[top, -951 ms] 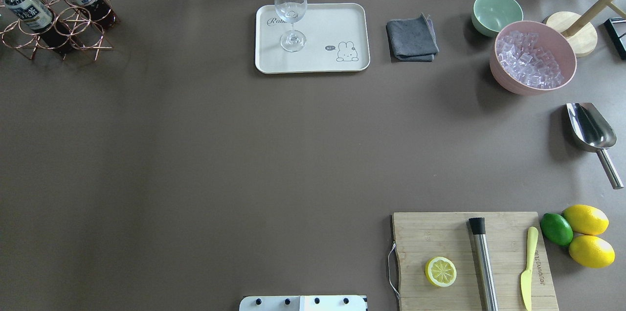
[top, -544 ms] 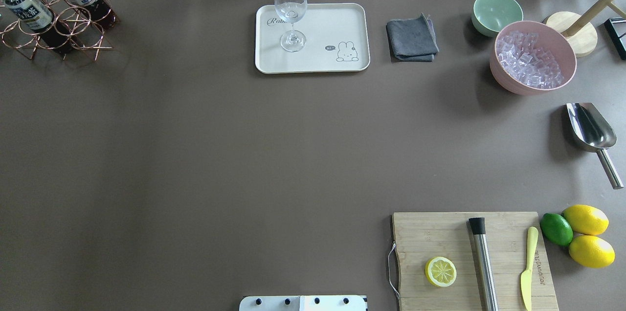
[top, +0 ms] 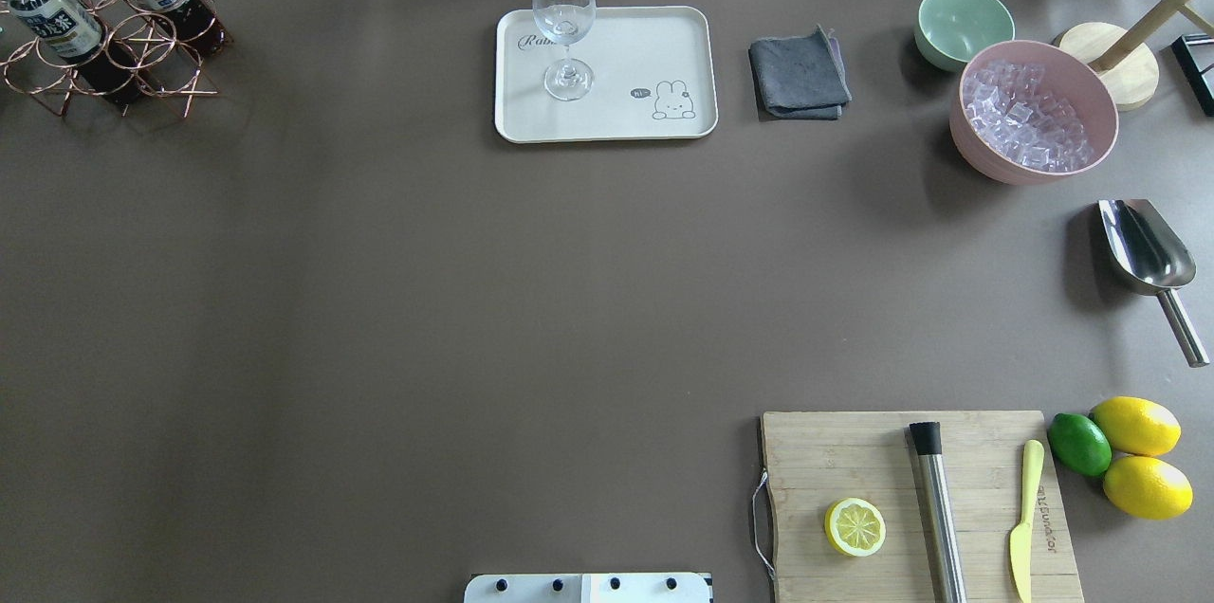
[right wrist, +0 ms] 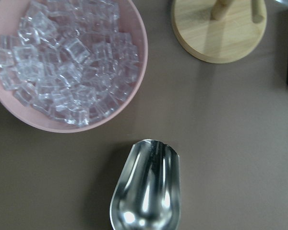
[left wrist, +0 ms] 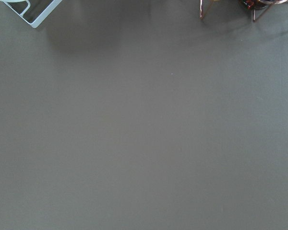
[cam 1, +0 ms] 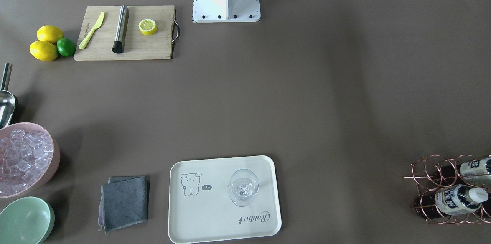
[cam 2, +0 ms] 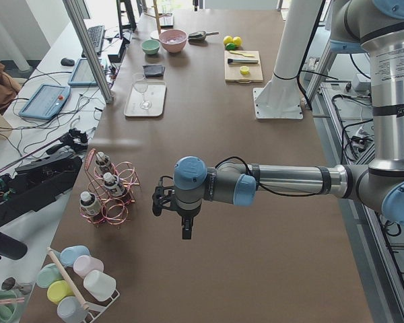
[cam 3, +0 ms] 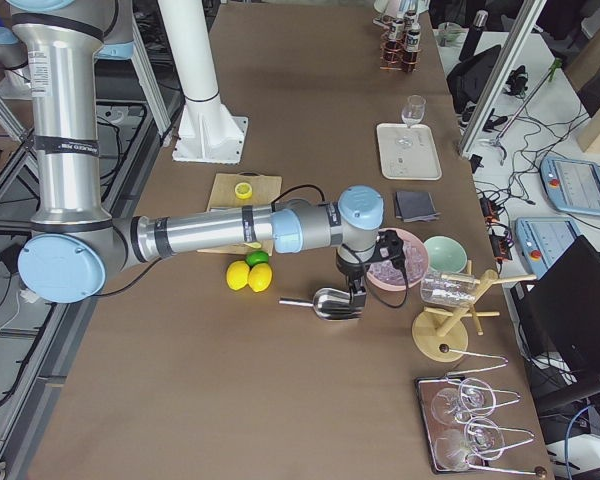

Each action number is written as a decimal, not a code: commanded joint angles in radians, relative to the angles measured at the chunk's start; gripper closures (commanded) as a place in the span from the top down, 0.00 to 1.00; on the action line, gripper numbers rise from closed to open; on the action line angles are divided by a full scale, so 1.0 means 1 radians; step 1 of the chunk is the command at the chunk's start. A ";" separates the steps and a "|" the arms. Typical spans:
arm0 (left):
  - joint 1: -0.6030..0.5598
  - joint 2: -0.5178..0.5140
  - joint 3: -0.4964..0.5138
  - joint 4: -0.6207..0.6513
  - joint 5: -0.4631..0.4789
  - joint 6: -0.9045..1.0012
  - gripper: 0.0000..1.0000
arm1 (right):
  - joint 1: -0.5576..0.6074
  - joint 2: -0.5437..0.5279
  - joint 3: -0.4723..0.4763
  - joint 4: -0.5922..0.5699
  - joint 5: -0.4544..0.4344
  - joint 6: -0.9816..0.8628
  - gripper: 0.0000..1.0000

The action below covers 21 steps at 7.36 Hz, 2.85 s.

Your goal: Take tea from basket to plate

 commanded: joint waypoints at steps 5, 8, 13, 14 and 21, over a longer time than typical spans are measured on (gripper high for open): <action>0.000 -0.002 -0.002 0.000 0.000 -0.002 0.98 | -0.304 0.390 0.027 0.084 0.124 0.027 1.00; 0.000 -0.051 0.008 0.002 -0.003 -0.376 0.97 | -0.335 0.349 0.020 0.422 0.122 0.110 1.00; -0.012 -0.261 0.063 -0.001 0.006 -1.169 0.97 | -0.336 0.277 -0.204 1.169 0.050 0.277 1.00; -0.020 -0.313 0.066 0.000 0.008 -1.300 0.97 | -0.336 0.277 -0.273 1.328 0.035 0.303 1.00; -0.017 -0.661 0.375 -0.006 0.009 -1.635 0.97 | -0.543 0.347 -0.344 1.828 -0.042 0.442 1.00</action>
